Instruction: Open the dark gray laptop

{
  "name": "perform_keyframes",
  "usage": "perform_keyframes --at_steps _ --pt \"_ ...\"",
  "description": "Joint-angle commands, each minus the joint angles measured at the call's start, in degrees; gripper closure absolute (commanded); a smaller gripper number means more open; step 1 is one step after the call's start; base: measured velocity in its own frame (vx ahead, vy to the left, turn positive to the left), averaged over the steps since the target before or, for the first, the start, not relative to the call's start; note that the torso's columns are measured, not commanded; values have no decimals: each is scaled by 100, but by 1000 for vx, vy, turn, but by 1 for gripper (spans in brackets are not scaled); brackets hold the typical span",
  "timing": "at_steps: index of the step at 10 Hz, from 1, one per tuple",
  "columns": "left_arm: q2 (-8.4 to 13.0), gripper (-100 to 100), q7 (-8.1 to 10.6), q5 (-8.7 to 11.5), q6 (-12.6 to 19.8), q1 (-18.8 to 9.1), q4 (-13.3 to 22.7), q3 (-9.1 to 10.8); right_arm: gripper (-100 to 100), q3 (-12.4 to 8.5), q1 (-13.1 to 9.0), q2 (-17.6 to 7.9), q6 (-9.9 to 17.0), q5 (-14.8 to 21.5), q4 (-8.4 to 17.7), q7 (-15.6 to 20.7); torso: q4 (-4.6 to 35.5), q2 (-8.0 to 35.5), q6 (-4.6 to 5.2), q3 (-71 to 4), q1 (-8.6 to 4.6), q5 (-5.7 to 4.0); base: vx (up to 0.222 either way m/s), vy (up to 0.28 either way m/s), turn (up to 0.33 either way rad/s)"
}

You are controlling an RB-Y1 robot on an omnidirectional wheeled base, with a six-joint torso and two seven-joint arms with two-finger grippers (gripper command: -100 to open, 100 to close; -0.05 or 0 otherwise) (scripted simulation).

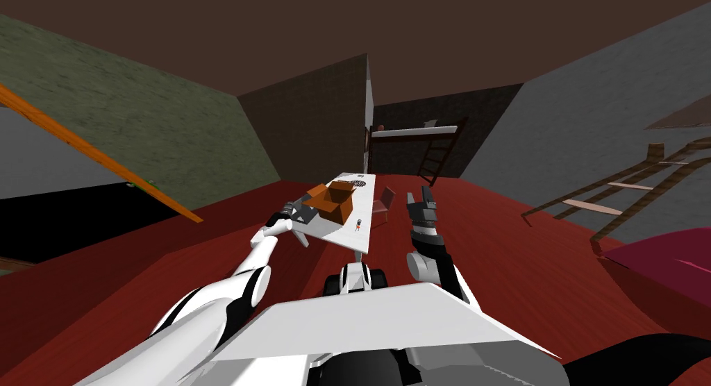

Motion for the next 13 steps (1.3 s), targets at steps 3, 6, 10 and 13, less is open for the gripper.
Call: perform_keyframes --at_steps 3,6,10,13 --pt "62 100 224 243 539 -144 37 -185 0 0 0 0 0 0 0 0 4 -3 6 -2 -1 -4 6 42 32" --pt "127 100 427 464 987 -289 8 -337 0 0 0 0 0 0 0 0 4 -3 8 -2 -3 -4 5 49 33" --pt "18 100 584 610 1374 -411 28 -233 0 0 0 -1 0 0 0 0 12 -13 2 -7 21 -7 18 93 -6" --pt "-39 100 723 766 1687 -497 96 -221 0 0 0 0 0 0 0 0 0 -10 -1 -6 0 -4 16 98 7"
